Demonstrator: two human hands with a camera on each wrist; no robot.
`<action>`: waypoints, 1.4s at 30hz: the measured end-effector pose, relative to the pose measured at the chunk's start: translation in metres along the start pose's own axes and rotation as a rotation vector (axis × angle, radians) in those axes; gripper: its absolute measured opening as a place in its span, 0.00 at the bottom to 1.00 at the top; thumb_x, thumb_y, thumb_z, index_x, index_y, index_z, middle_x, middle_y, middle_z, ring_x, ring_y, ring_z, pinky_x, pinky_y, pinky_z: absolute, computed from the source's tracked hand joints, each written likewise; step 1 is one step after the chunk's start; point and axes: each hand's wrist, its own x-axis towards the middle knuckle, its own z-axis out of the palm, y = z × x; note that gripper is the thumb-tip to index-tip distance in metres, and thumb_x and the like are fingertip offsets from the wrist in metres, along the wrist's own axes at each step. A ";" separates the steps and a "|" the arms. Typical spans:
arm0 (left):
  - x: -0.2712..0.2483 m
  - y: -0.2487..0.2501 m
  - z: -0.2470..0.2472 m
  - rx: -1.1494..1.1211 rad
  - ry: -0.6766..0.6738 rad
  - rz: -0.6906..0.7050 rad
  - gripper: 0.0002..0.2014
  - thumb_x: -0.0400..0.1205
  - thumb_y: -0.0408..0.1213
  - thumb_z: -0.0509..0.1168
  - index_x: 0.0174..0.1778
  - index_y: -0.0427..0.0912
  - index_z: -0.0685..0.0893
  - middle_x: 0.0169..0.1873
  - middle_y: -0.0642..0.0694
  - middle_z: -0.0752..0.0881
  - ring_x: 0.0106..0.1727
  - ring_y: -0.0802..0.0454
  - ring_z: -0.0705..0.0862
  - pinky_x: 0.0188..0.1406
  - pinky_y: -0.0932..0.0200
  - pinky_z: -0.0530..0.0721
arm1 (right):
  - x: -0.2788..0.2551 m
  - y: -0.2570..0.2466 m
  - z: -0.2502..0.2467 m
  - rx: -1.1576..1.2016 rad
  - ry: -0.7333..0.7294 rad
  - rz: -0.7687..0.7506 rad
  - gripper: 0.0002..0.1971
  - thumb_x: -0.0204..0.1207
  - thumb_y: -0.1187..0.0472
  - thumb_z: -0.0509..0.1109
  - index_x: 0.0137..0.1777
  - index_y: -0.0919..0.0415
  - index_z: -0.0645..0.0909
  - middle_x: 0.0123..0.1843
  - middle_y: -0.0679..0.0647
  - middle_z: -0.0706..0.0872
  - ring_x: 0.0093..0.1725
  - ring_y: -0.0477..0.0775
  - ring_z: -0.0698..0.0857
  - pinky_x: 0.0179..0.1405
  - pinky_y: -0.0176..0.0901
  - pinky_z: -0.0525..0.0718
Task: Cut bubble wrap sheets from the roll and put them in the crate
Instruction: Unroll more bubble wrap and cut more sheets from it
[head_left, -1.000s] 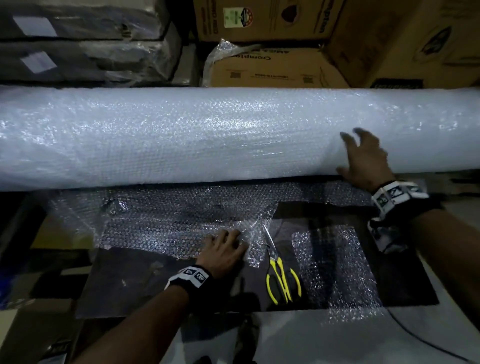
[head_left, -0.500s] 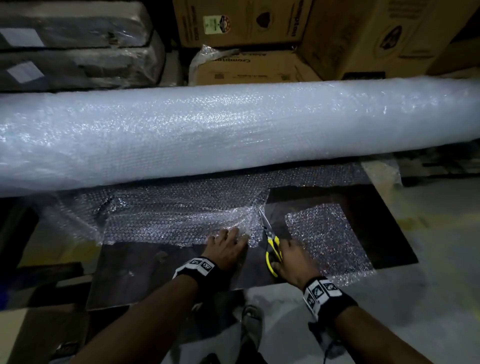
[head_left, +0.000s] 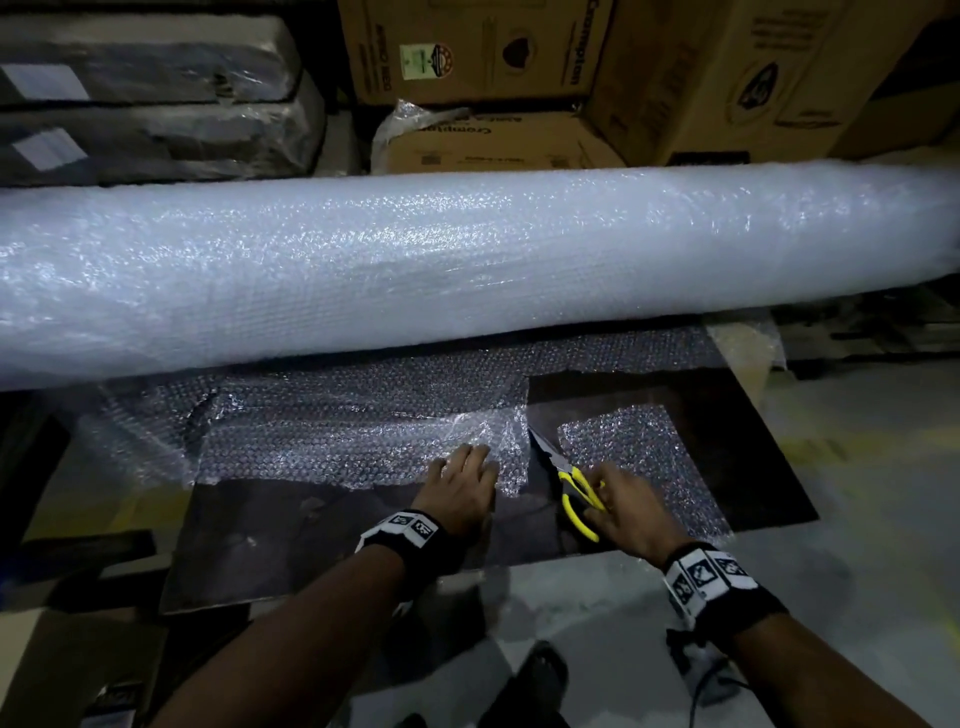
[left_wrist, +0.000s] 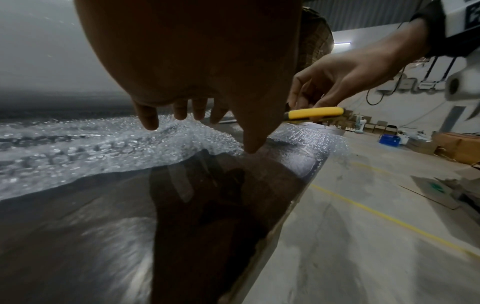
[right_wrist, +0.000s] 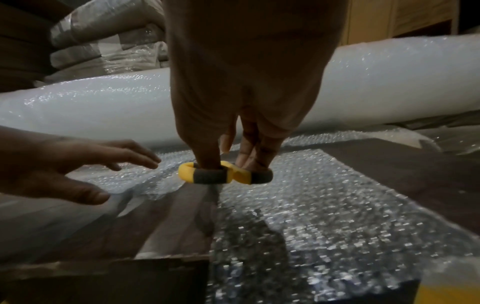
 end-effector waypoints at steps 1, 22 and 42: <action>0.004 0.006 0.000 0.000 -0.009 -0.003 0.29 0.83 0.47 0.61 0.80 0.42 0.64 0.84 0.42 0.57 0.83 0.40 0.57 0.75 0.37 0.64 | -0.002 0.010 -0.008 -0.004 -0.006 -0.017 0.20 0.68 0.53 0.72 0.58 0.59 0.77 0.51 0.58 0.86 0.51 0.65 0.85 0.46 0.48 0.77; 0.055 0.097 0.005 -0.209 -0.255 -0.411 0.39 0.80 0.65 0.62 0.85 0.56 0.56 0.85 0.49 0.50 0.84 0.36 0.51 0.74 0.24 0.61 | 0.051 0.213 -0.077 -0.163 0.091 0.190 0.17 0.74 0.58 0.78 0.59 0.62 0.78 0.58 0.66 0.82 0.57 0.71 0.85 0.51 0.56 0.80; -0.022 -0.018 -0.007 -0.162 -0.109 -0.605 0.31 0.83 0.60 0.63 0.80 0.52 0.68 0.84 0.45 0.58 0.82 0.37 0.58 0.75 0.34 0.67 | 0.125 0.003 -0.108 -0.387 0.216 -0.339 0.17 0.78 0.52 0.74 0.58 0.65 0.81 0.55 0.67 0.81 0.57 0.71 0.80 0.53 0.61 0.82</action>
